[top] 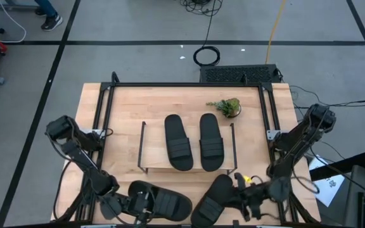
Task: Pick and place slides into the shelf
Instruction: Put the black slide under the shelf
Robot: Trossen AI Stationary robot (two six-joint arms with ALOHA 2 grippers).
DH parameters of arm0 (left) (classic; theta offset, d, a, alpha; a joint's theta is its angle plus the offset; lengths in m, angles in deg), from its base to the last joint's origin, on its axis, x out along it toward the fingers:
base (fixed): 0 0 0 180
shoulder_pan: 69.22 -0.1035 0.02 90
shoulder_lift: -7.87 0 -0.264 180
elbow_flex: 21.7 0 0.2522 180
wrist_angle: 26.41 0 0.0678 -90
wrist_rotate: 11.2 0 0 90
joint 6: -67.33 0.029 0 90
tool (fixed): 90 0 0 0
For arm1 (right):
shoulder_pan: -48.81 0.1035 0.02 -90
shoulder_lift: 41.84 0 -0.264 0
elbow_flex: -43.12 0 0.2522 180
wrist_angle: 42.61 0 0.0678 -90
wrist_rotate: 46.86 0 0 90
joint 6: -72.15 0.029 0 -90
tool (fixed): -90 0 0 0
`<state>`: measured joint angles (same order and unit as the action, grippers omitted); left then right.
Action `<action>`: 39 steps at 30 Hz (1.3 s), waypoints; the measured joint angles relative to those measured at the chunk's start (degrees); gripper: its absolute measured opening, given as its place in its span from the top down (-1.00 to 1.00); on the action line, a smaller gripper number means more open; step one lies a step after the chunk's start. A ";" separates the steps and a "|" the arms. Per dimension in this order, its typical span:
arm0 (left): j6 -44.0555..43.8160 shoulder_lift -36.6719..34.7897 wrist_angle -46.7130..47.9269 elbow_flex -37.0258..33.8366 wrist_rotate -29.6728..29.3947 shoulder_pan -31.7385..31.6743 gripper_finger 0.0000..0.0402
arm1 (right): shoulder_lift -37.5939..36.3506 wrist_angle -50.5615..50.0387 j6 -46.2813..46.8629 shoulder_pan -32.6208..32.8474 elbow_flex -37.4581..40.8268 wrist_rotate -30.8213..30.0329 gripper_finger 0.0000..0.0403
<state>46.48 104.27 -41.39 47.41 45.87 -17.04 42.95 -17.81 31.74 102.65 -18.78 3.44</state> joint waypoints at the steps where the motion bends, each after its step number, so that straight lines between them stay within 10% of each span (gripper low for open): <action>1: 0.05 0.00 1.70 1.25 -0.08 -0.30 0.99 | 1.43 -2.34 -0.25 -0.14 -2.29 -1.62 0.60; 13: -1.82 0.00 11.11 6.70 1.30 -3.25 0.99 | 19.41 -3.58 -25.06 -0.84 -22.29 -21.07 -0.13; 29: -3.67 0.02 10.85 6.70 5.38 -7.16 0.99 | 23.89 -5.33 -37.69 -4.99 -27.72 -24.09 -0.11; 39: -2.20 0.09 10.48 6.63 8.01 -9.22 0.99 | 23.87 -13.78 -24.35 -6.99 -27.70 -20.69 -0.11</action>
<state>44.29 104.36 -30.91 54.04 53.88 -26.27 66.82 -31.59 7.39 95.66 -46.47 -17.26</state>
